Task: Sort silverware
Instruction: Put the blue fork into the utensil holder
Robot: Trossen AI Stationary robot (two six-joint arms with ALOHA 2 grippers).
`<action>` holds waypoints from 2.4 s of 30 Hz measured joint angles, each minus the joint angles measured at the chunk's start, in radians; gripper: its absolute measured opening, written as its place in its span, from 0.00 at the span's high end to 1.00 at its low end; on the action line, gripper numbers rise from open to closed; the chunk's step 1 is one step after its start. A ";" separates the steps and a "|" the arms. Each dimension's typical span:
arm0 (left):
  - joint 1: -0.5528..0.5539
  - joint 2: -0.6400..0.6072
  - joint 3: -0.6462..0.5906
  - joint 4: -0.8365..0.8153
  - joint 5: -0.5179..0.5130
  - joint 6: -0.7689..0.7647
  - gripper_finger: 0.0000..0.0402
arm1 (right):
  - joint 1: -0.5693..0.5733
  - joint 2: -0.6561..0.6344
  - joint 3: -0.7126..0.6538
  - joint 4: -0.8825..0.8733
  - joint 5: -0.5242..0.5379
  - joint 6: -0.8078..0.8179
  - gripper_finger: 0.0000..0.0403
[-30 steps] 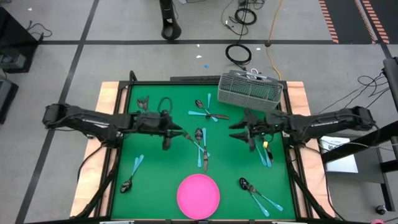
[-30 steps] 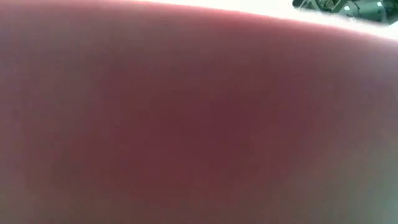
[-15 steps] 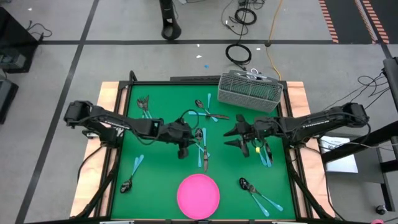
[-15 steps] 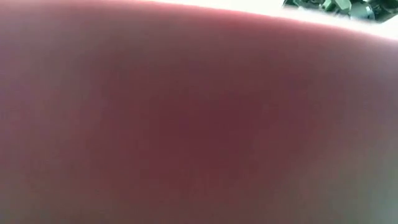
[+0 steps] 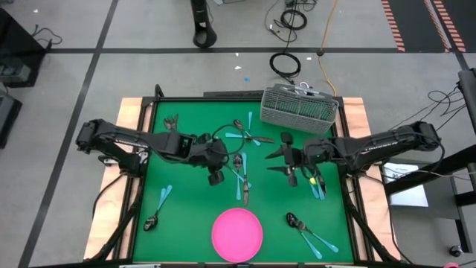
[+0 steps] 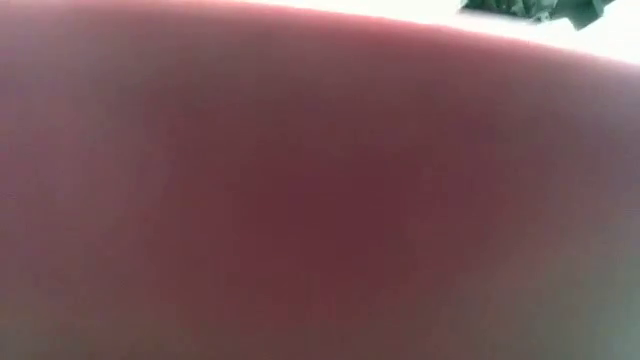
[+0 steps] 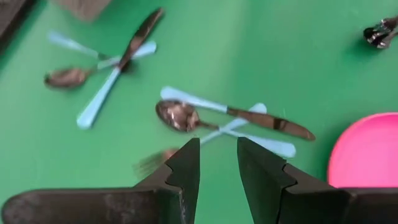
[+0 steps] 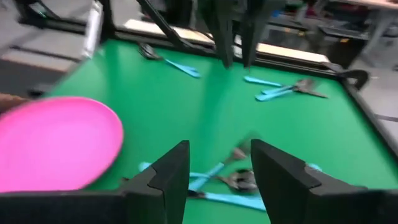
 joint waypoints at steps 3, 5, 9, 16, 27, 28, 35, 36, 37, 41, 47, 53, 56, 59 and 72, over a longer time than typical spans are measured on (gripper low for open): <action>0.010 0.001 0.020 -0.060 0.046 -0.027 0.73 | 0.025 0.000 0.000 -0.038 0.121 -0.020 0.60; 0.012 0.001 0.022 -0.063 0.055 -0.019 0.73 | 0.037 0.000 0.000 -0.066 0.179 -0.020 0.60; 0.013 0.007 0.022 -0.085 0.062 0.081 0.73 | 0.050 0.000 0.000 -0.085 0.218 -0.019 0.60; 0.015 0.053 0.022 -0.104 0.131 0.448 0.73 | 0.048 0.000 0.000 -0.066 0.215 -0.040 0.60; 0.079 0.251 0.022 -0.080 0.199 0.818 0.73 | 0.048 0.000 0.000 -0.023 0.215 -0.135 0.60; 0.087 0.273 0.022 -0.076 0.199 0.846 0.73 | 0.047 0.000 0.000 -0.024 0.215 -0.144 0.60; 0.144 0.394 0.022 -0.009 0.207 0.966 0.73 | 0.016 0.000 0.000 -0.030 0.215 -0.157 0.60; 0.152 0.408 0.022 0.006 0.216 0.981 0.73 | 0.010 0.000 0.000 -0.033 0.215 -0.157 0.60; 0.159 0.417 0.022 0.021 0.226 0.992 0.73 | 0.004 0.000 0.000 -0.033 0.215 -0.157 0.60; 0.182 0.434 0.022 0.065 0.237 0.999 0.73 | -0.013 0.000 0.000 -0.045 0.215 -0.156 0.60; 0.194 0.434 0.022 0.062 0.294 1.042 0.73 | -0.027 0.000 0.000 -0.066 0.215 -0.150 0.60; 0.194 0.467 0.022 0.097 0.299 1.044 0.73 | -0.031 0.000 0.000 -0.076 0.214 -0.150 0.60; 0.195 0.498 0.024 0.100 0.304 1.049 0.73 | -0.031 0.000 0.000 -0.079 0.214 -0.149 0.60; 0.194 0.517 0.026 0.091 0.305 1.048 0.73 | -0.031 0.000 0.000 -0.080 0.215 -0.149 0.60; 0.192 0.516 0.039 0.068 0.298 1.047 0.97 | -0.030 0.000 0.000 -0.082 0.214 -0.149 0.60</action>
